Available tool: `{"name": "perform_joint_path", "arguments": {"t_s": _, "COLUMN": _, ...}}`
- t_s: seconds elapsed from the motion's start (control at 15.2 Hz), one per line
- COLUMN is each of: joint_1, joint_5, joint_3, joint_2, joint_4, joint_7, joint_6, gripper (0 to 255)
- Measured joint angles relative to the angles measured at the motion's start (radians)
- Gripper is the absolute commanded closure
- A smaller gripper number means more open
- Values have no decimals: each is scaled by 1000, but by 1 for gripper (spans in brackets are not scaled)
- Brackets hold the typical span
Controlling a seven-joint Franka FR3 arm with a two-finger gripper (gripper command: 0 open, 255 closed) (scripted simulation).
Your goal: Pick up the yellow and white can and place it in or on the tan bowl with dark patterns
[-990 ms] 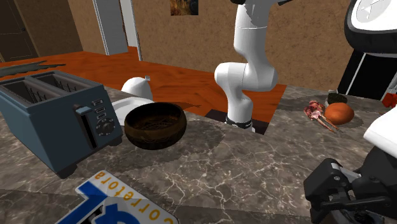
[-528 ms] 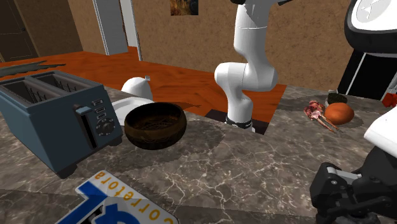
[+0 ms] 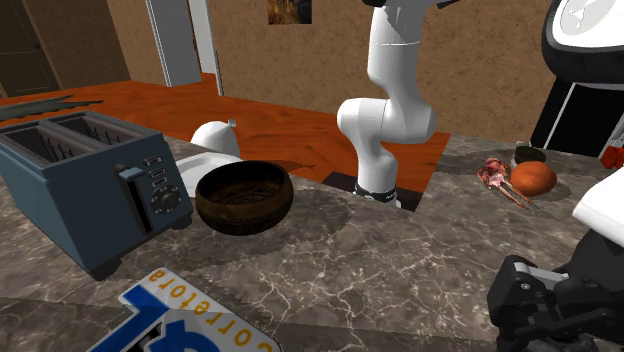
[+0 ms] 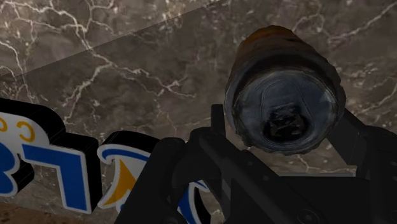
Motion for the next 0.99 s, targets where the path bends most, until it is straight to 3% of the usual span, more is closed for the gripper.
{"name": "perform_joint_path", "arguments": {"t_s": 0.99, "joint_1": 1, "joint_5": 18, "joint_3": 3, "joint_2": -29, "joint_4": 152, "joint_7": -19, "joint_6": -179, "gripper": 255}}
